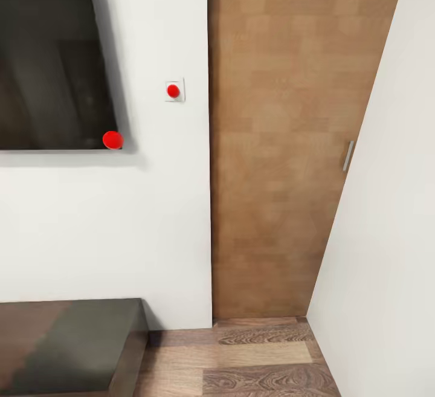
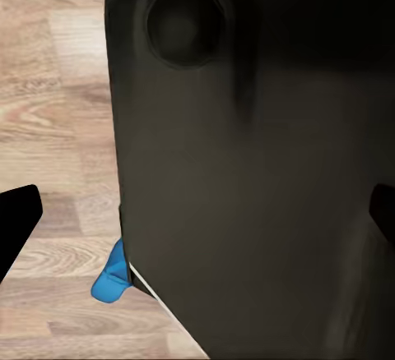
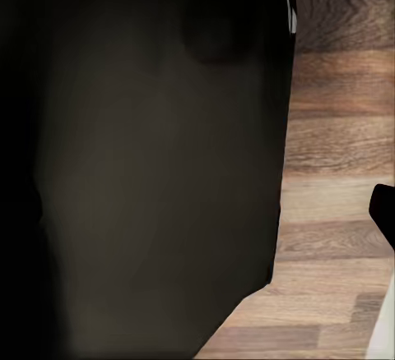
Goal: In the bedroom, move the book from the bed onto either nightstand, and place the two sandals side by side next to the bed.
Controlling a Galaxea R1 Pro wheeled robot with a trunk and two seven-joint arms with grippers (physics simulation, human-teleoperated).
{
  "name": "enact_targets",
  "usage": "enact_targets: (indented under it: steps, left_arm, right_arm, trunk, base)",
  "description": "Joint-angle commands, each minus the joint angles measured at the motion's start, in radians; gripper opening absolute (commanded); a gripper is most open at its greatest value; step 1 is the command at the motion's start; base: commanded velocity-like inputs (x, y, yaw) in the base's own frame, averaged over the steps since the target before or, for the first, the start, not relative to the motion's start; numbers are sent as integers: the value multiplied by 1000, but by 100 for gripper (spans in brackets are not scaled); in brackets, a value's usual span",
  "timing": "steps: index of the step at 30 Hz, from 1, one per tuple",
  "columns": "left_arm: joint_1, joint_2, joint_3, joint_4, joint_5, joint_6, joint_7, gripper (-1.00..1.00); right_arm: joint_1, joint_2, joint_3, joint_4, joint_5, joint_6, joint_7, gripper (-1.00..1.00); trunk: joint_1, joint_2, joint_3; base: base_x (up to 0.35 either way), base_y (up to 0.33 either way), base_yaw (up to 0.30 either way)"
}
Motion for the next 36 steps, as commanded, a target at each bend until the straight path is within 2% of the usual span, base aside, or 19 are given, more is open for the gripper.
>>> enact_targets:
  steps: [1, 3, 8, 36]
  left_arm:
    - [-3, -6, 2, -6, -2, -6, -6, 100]
    - [-3, -15, 2, -17, -2, -17, -8, 100]
    - [-5, -19, 1, -45, 0, -45, -7, 100]
    - [-5, -18, 2, -202, 5, -198, -6, 100]
  right_arm:
    - [-6, -6, 6, -6, -2, 4, -6, 100]
    - [-10, -7, 6, -6, -2, 4, -7, 100]
    - [-10, -6, 5, -5, -3, 4, -8, 100]
    - [-9, -6, 3, -5, -3, 3, -8, 100]
  trunk:
    - [0, 0, 0]
    - [0, 0, 0]
    - [0, 0, 0]
    - [0, 0, 0]
  base:
    - [0, 0, 0]
    - [0, 0, 0]
    - [0, 0, 0]
    - [0, 0, 0]
